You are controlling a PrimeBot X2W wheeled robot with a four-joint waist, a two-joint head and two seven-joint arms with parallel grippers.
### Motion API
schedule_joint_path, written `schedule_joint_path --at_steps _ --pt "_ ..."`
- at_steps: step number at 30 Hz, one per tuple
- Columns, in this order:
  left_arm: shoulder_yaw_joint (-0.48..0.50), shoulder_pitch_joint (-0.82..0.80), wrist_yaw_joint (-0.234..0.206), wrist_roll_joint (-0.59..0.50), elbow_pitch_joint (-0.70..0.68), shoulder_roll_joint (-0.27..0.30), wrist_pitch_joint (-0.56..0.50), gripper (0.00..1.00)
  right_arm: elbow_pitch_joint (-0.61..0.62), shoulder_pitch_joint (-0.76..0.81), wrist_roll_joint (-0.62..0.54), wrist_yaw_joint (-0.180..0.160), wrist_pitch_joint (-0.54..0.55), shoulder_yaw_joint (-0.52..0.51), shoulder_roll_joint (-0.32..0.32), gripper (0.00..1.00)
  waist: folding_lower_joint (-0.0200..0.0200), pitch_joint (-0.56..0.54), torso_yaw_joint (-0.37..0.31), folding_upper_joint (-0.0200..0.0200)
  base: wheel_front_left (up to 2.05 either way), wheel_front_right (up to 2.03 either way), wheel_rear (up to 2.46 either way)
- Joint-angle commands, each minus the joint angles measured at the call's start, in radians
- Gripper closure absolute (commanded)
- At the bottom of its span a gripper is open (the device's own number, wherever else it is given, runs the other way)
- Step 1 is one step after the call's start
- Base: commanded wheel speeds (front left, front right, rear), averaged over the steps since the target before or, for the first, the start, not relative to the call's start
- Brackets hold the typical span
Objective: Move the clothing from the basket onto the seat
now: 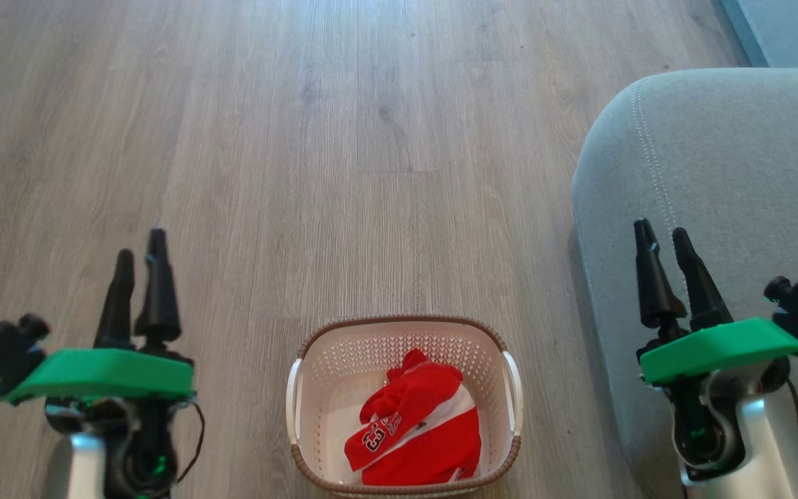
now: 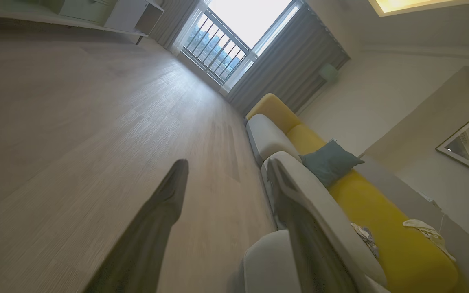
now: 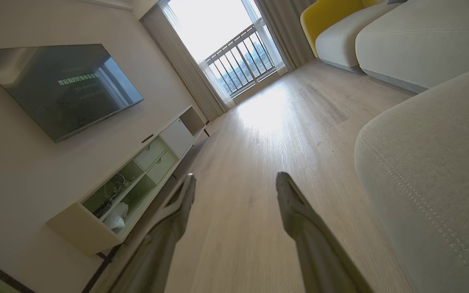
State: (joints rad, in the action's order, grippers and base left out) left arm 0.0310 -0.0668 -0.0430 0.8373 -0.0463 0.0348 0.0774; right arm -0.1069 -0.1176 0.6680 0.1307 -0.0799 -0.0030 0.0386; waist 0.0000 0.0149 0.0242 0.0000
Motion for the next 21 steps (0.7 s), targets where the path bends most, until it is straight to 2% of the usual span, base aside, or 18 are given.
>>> schedule_joint_path --at_steps 1,8,21 --pt "-0.007 -0.051 -0.015 -0.068 -0.053 0.010 0.017 0.00 0.044 -0.069 -0.053 0.000 -0.016 0.022 0.009 0.00 0.0000 0.000 0.001 0.0000 0.00 0.00 0.00" --pt "-0.086 -0.051 -0.065 -0.230 -0.062 0.017 0.038 0.00 0.038 -0.076 -0.162 0.000 -0.037 0.056 0.010 0.00 0.0000 0.001 0.001 0.0000 0.00 0.00 0.00" --pt "-0.242 -0.053 -0.175 -0.387 0.008 0.090 0.074 0.00 -0.076 -0.070 -0.257 0.000 -0.072 0.082 0.010 0.00 0.0000 -0.002 -0.005 0.0000 0.00 0.00 0.00"
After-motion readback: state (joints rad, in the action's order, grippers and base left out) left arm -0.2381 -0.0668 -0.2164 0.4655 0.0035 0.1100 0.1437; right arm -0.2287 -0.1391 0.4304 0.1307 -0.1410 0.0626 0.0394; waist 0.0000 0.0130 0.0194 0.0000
